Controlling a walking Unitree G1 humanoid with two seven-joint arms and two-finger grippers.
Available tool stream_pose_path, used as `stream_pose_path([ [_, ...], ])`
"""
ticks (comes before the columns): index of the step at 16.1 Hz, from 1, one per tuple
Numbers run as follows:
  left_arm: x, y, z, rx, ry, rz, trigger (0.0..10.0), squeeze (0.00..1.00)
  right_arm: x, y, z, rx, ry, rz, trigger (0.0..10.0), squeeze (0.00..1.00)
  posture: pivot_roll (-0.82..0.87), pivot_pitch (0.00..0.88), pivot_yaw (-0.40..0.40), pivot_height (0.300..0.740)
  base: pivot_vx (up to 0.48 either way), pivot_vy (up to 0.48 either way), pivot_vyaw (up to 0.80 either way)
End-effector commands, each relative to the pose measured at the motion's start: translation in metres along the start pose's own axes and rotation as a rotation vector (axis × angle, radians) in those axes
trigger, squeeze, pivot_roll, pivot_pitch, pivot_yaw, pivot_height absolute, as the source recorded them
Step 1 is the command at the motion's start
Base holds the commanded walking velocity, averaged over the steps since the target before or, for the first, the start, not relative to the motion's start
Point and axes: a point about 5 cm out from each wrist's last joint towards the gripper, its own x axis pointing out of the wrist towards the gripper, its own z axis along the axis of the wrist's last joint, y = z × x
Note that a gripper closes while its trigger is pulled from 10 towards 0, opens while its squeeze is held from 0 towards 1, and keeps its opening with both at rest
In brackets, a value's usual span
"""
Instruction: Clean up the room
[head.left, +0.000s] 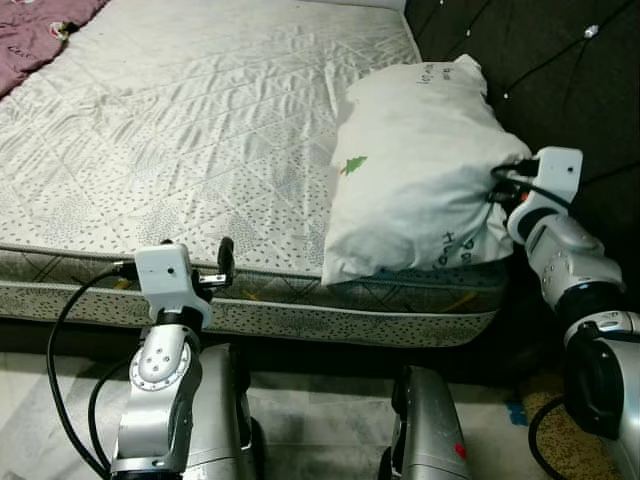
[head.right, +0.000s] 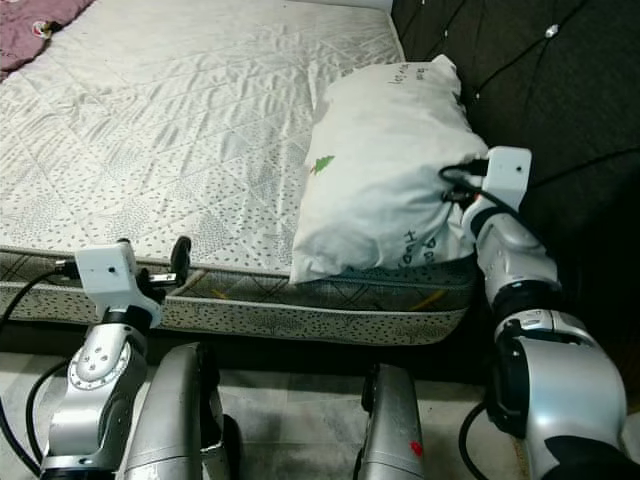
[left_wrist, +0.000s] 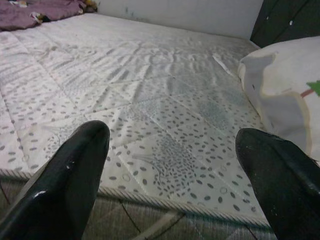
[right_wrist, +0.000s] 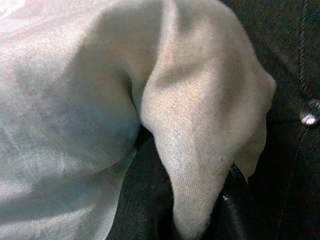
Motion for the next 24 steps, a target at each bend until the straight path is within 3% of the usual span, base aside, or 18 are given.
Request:
stream_pose_path([
  [1, 0.001, 0.000, -0.001, 0.006, 0.006, -0.003, 10.0, 0.00, 0.001, 0.002, 0.017, -0.028, -0.084, 0.027, 0.0, 0.00, 0.00, 0.048, -0.032, 0.526, 0.000, 0.000, 0.00],
  [3, 0.000, 0.004, 0.000, 0.017, 0.004, 0.006, 10.0, 0.00, 0.002, 0.003, 0.033, -0.123, -0.149, 0.027, 0.0, 0.00, 0.01, 0.047, -0.032, 0.526, 0.000, 0.000, 0.00],
  [6, -0.006, 0.013, 0.001, 0.031, 0.003, 0.037, 10.0, 0.00, -0.003, -0.019, 0.048, -0.143, -0.198, -0.119, 0.0, 0.00, 0.03, 0.054, -0.045, 0.526, 0.000, 0.000, 0.00],
  [11, -0.009, 0.010, -0.002, 0.030, 0.020, 0.025, 10.0, 0.00, -0.016, -0.054, 0.016, -0.183, -0.123, -0.273, 0.0, 0.00, 0.02, 0.071, -0.027, 0.526, 0.000, 0.000, 0.00],
  [13, -0.007, 0.009, -0.003, 0.028, 0.023, 0.016, 10.0, 0.00, -0.021, -0.059, -0.001, -0.176, -0.096, -0.289, 0.0, 0.00, 0.01, 0.073, -0.020, 0.526, 0.000, 0.000, 0.00],
  [14, -0.006, 0.009, -0.003, 0.029, 0.026, 0.010, 10.0, 0.00, -0.020, -0.052, -0.015, -0.155, -0.072, -0.239, 4.0, 0.00, 0.00, 0.071, -0.013, 0.526, 0.000, 0.000, 0.00],
  [15, -0.006, 0.009, -0.004, 0.030, 0.028, 0.010, 10.0, 0.00, -0.021, -0.048, -0.022, -0.166, -0.059, -0.225, 9.6, 0.00, 0.00, 0.070, -0.011, 0.526, 0.000, 0.000, 0.00],
  [17, -0.004, 0.007, -0.003, 0.029, 0.029, 0.005, 10.0, 0.00, -0.021, -0.033, -0.038, -0.167, -0.048, -0.166, 10.0, 0.00, 0.00, 0.068, -0.008, 0.526, 0.000, 0.000, 0.00],
  [18, -0.003, 0.007, -0.003, 0.029, 0.029, 0.002, 10.0, 0.00, -0.021, -0.023, -0.046, -0.146, -0.053, -0.133, 10.0, 1.00, 0.00, 0.063, -0.006, 0.526, 0.000, 0.000, 0.00],
  [21, 0.001, 0.006, -0.002, 0.035, 0.020, -0.004, 10.0, 0.00, -0.018, -0.006, -0.049, -0.146, -0.067, -0.102, 10.0, 1.00, 0.00, 0.038, -0.010, 0.526, 0.000, 0.000, 0.00],
  [24, 0.005, 0.006, 0.001, 0.036, 0.002, 0.002, 10.0, 0.00, -0.014, -0.002, -0.031, -0.168, -0.134, -0.135, 10.0, 1.00, 0.01, 0.011, -0.016, 0.526, 0.000, 0.000, 0.00],
])
